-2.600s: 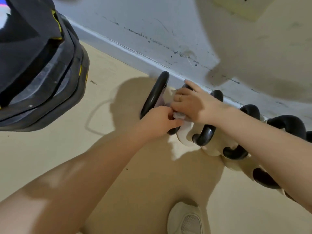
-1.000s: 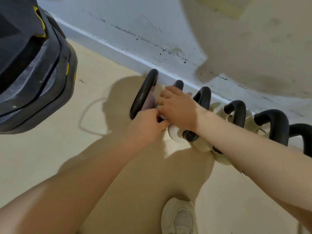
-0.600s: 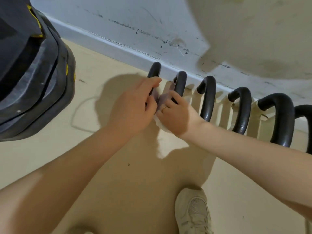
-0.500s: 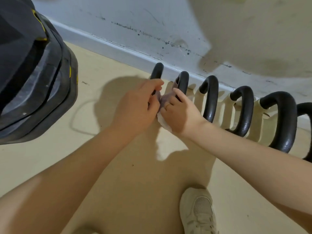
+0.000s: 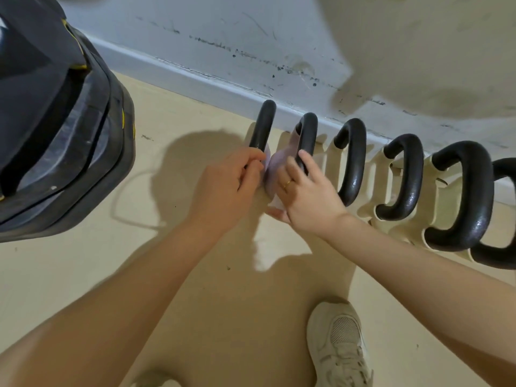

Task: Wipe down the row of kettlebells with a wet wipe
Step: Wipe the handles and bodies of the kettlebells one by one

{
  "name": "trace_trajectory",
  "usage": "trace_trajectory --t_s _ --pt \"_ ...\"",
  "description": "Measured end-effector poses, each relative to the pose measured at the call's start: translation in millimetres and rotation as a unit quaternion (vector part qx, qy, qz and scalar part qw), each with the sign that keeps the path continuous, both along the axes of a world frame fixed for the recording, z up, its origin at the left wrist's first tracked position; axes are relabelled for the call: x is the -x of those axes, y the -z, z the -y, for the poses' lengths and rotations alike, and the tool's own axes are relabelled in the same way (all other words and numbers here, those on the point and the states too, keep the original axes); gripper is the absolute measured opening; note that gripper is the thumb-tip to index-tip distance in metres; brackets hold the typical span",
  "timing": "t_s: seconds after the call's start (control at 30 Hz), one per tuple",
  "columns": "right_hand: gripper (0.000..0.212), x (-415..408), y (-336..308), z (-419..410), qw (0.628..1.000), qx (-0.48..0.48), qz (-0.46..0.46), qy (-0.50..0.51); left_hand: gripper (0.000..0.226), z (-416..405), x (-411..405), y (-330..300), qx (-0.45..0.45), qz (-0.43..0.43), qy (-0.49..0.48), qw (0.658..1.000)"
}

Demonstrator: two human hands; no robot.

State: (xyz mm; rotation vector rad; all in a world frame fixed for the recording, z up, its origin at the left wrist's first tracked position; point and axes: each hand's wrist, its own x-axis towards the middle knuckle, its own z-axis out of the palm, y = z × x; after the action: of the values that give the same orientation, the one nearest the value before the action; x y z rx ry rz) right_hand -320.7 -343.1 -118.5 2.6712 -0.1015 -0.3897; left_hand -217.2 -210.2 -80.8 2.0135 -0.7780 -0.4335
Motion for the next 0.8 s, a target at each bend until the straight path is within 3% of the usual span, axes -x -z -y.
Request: trace_trajectory --t_s 0.13,0.23,0.3,0.4,0.47,0.53,0.57,0.6,0.67,0.7,0.8 --pt "0.083 -4.6 -9.7 8.3 0.986 -0.111 0.068 0.105 0.024 6.9 3.3 -2.0 0.004 -0.038 -0.007 0.999" --pt "0.080 -1.7 -10.3 3.2 0.968 -0.181 0.105 0.137 0.026 14.1 7.8 -1.4 0.003 -0.063 -0.002 0.998" --pt "0.074 -11.0 -13.7 7.2 0.940 -0.236 0.132 0.210 0.025 19.1 10.3 0.2 -0.007 -0.068 -0.002 0.998" --pt "0.060 -31.9 -15.2 20.6 0.868 -0.333 0.168 0.328 0.027 26.9 14.3 0.3 -0.008 -0.083 -0.009 0.996" --pt "0.072 -37.2 -23.9 25.2 0.788 -0.427 0.220 0.385 0.025 31.1 16.9 2.5 -0.024 -0.100 -0.011 0.995" --pt "0.076 -29.2 -34.2 25.8 0.696 -0.488 0.328 0.411 0.017 33.7 19.1 6.3 -0.056 -0.119 -0.002 0.991" --pt "0.068 -21.5 -41.1 26.8 0.663 -0.494 0.374 0.421 0.014 35.0 20.5 7.7 -0.072 -0.131 0.006 0.989" --pt "0.052 -14.5 -46.6 26.2 0.653 -0.490 0.387 0.429 0.013 36.9 21.8 9.8 -0.090 -0.141 0.017 0.986" --pt "0.021 -9.0 -50.7 19.1 0.668 -0.501 0.288 0.469 0.021 42.2 24.8 13.8 -0.134 -0.143 0.044 0.980" --pt "0.025 -12.0 -43.8 16.4 0.648 -0.524 0.251 0.492 0.024 44.7 26.5 15.1 -0.149 -0.143 0.051 0.977" --pt "0.032 -34.6 -33.1 14.9 0.516 -0.606 0.242 0.555 0.021 50.2 26.8 18.0 -0.150 -0.145 0.034 0.977"
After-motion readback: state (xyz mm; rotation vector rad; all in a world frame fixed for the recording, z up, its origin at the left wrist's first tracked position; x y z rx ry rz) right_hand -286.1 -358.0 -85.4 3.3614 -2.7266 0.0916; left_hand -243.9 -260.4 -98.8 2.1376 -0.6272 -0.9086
